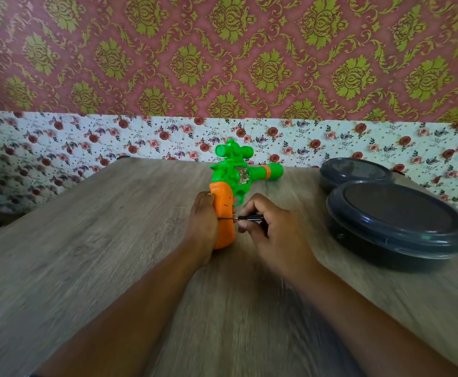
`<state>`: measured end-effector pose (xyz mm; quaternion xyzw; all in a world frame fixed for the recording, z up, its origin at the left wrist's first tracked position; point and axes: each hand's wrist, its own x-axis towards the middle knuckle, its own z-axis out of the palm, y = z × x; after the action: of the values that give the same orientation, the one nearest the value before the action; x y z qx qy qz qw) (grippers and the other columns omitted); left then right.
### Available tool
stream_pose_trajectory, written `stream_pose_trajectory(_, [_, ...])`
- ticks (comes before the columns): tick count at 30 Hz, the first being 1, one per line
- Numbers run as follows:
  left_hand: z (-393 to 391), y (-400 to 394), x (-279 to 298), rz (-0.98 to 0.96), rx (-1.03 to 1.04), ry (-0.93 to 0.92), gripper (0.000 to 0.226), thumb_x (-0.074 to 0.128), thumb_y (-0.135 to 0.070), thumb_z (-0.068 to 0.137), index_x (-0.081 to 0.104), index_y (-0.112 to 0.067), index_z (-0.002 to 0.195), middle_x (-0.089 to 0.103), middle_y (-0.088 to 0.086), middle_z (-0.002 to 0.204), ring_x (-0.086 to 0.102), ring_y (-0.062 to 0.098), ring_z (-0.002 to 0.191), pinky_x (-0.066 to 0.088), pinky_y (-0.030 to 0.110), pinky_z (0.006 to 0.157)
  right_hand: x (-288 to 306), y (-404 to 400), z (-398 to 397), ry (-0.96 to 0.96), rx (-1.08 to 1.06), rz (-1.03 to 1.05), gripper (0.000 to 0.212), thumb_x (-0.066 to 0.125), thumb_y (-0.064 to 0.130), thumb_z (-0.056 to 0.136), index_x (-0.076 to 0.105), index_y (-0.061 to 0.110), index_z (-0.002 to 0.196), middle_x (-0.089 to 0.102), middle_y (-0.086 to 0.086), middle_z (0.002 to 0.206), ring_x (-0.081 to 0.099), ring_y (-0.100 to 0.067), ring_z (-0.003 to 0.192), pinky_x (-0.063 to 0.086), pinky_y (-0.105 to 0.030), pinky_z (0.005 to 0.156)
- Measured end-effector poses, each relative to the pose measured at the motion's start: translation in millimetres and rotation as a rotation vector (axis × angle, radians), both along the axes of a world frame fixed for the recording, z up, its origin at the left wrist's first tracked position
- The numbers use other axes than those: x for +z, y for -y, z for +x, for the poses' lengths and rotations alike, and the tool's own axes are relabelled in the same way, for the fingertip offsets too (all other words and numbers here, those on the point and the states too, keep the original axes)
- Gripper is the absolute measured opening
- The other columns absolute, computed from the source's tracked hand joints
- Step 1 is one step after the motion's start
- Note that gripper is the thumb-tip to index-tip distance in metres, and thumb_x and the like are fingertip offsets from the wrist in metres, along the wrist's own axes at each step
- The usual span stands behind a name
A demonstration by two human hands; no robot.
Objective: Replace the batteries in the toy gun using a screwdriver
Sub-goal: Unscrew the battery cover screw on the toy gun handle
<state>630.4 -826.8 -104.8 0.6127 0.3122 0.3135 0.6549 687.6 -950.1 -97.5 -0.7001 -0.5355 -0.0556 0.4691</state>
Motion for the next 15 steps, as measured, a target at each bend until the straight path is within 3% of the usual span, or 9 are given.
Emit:
stream_pose_trajectory(3, [-1.1, 2.7, 2.1, 0.031, 0.006, -0.022, 0.064, 0.028, -0.057, 0.075, 0.054, -0.011, 0.110, 0.063, 0.018, 0.105, 0.059, 0.031, 0.092, 0.046, 0.046, 0.090, -3.4, -3.2, -3.7, -0.002, -0.011, 0.014, 0.007, 0.052, 0.030, 0.089, 0.050, 0.023, 0.088, 0.058, 0.016, 0.074, 0.060, -0.005, 0.067, 0.051, -0.038, 0.061])
stream_pose_trajectory(5, [-1.1, 3.2, 2.7, 0.018, 0.005, -0.014, 0.053, 0.028, -0.051, 0.088, 0.054, -0.012, 0.112, 0.064, 0.018, 0.103, 0.061, 0.030, 0.088, 0.047, 0.046, 0.090, -4.1, -2.9, -4.3, 0.040, -0.094, -0.016, 0.023, 0.041, 0.043, 0.091, 0.049, 0.022, 0.084, 0.052, 0.011, 0.059, 0.051, -0.007, 0.052, 0.041, -0.032, 0.050])
stream_pose_trajectory(7, [-0.6, 1.4, 1.3, 0.005, 0.012, 0.004, 0.043, 0.024, -0.039, 0.098, 0.052, -0.011, 0.116, 0.066, 0.018, 0.100, 0.061, 0.024, 0.079, 0.049, 0.038, 0.079, -3.4, -1.3, -3.8, 0.107, -0.169, -0.078, 0.035, 0.030, 0.051, 0.090, 0.046, 0.023, 0.077, 0.048, 0.007, 0.055, 0.051, -0.016, 0.052, 0.040, -0.034, 0.049])
stream_pose_trajectory(9, [0.5, -0.3, -0.6, 0.005, -0.006, -0.001, 0.045, 0.022, -0.037, 0.100, 0.052, -0.010, 0.121, 0.067, 0.018, 0.103, 0.062, 0.020, 0.077, 0.047, 0.031, 0.070, -3.2, -0.8, -3.1, 0.125, -0.170, -0.098, 0.033, 0.032, 0.046, 0.091, 0.045, 0.023, 0.073, 0.049, 0.002, 0.055, 0.052, -0.021, 0.054, 0.042, -0.037, 0.050])
stream_pose_trajectory(12, [1.6, -0.5, -0.6, -0.006, 0.012, 0.003, 0.046, 0.023, -0.036, 0.099, 0.052, -0.007, 0.120, 0.067, 0.014, 0.095, 0.061, 0.018, 0.069, 0.045, 0.029, 0.063, -1.5, -1.5, -3.6, 0.151, -0.139, -0.082, 0.018, 0.047, 0.032, 0.093, 0.046, 0.024, 0.077, 0.040, 0.011, 0.052, 0.045, -0.014, 0.051, 0.032, -0.029, 0.047])
stream_pose_trajectory(15, [1.9, -1.4, -0.6, -0.042, 0.026, 0.002, 0.050, 0.023, -0.040, 0.098, 0.053, -0.007, 0.122, 0.068, 0.017, 0.103, 0.064, 0.023, 0.078, 0.049, 0.032, 0.071, 1.7, -1.2, -5.0, 0.155, -0.106, -0.103, 0.010, 0.053, 0.029, 0.091, 0.051, 0.020, 0.086, 0.053, 0.010, 0.062, 0.055, -0.013, 0.057, 0.046, -0.033, 0.054])
